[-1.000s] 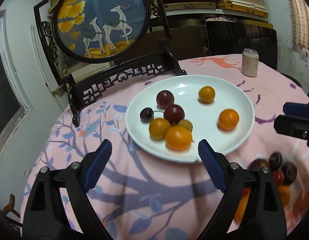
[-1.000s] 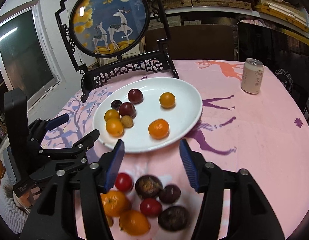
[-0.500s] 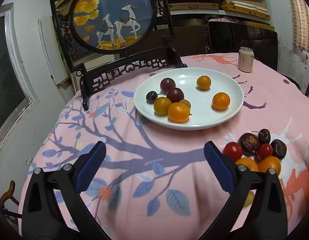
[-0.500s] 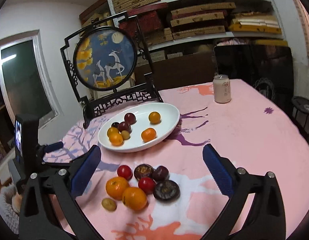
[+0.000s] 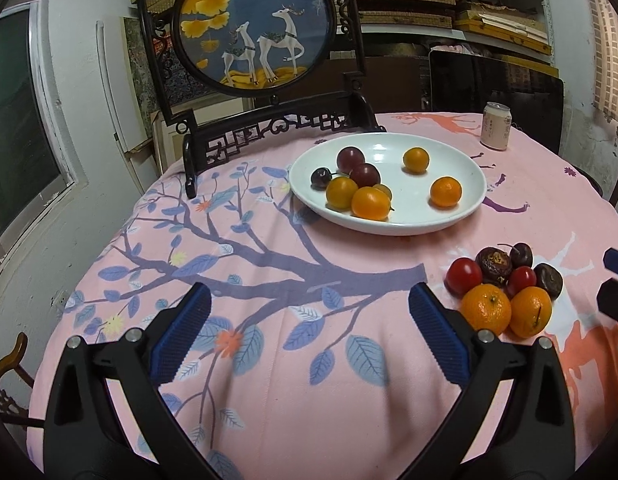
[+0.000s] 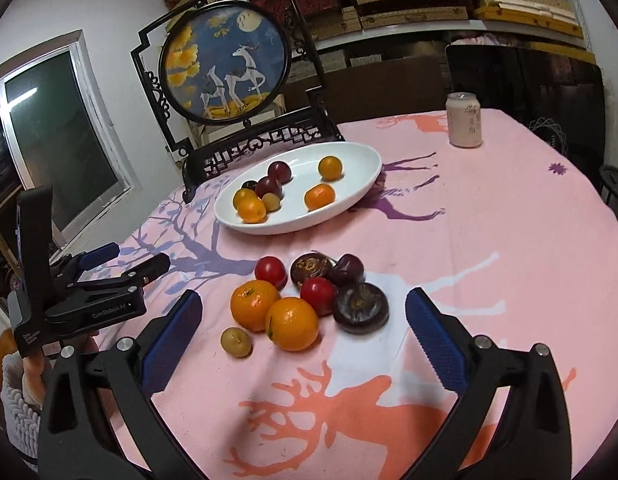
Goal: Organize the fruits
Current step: 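Withdraw both tools from the plate toward the remaining fruits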
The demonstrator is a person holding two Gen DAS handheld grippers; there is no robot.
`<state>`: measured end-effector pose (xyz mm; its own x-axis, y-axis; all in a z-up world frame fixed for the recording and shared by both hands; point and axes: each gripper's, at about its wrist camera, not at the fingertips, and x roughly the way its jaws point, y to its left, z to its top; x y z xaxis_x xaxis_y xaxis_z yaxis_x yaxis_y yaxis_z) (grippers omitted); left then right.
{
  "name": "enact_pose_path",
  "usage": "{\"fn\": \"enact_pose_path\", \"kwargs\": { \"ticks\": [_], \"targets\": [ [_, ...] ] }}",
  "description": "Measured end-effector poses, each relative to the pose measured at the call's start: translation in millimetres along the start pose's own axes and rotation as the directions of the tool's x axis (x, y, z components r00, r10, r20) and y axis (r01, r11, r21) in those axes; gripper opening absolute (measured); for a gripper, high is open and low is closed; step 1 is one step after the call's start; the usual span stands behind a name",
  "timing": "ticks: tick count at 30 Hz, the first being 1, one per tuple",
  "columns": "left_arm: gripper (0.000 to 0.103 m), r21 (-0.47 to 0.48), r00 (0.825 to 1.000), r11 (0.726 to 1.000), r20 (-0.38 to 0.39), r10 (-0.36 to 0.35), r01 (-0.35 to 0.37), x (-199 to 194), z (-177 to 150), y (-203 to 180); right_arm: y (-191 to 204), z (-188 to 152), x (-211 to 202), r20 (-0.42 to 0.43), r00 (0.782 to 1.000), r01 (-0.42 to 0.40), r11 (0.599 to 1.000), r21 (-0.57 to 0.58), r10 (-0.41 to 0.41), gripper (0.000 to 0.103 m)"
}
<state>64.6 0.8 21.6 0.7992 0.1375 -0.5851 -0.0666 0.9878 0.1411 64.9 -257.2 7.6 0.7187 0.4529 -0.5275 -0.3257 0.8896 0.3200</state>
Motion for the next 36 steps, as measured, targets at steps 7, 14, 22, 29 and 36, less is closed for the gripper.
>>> {"fn": "enact_pose_path", "kwargs": {
  "ticks": [7,14,22,29,36],
  "targets": [
    [0.101,0.002,1.0,1.0,-0.017,-0.007,0.007,3,0,-1,10,-7,6,-0.005,1.0,0.013,0.999,-0.046,-0.014,0.102],
    [0.101,0.017,1.0,1.0,-0.018,-0.011,0.011,3,-1,-4,13,-8,8,-0.03,0.999,0.031,0.997,-0.068,-0.033,0.102],
    [0.101,0.08,0.988,0.986,-0.068,-0.138,0.144,6,-7,-25,-38,-1,7,-0.054,0.994,0.106,0.977,0.183,-0.098,0.102],
    [0.101,0.126,0.965,0.959,-0.102,-0.242,0.254,16,-3,-53,-41,1,2,-0.047,0.993,0.119,0.971,0.205,-0.112,0.102],
    [0.101,0.206,0.969,0.949,-0.115,-0.217,0.237,33,-1,-82,-48,3,-2,-0.033,0.993,0.117,0.963,0.241,-0.112,0.102]
  ]
}}
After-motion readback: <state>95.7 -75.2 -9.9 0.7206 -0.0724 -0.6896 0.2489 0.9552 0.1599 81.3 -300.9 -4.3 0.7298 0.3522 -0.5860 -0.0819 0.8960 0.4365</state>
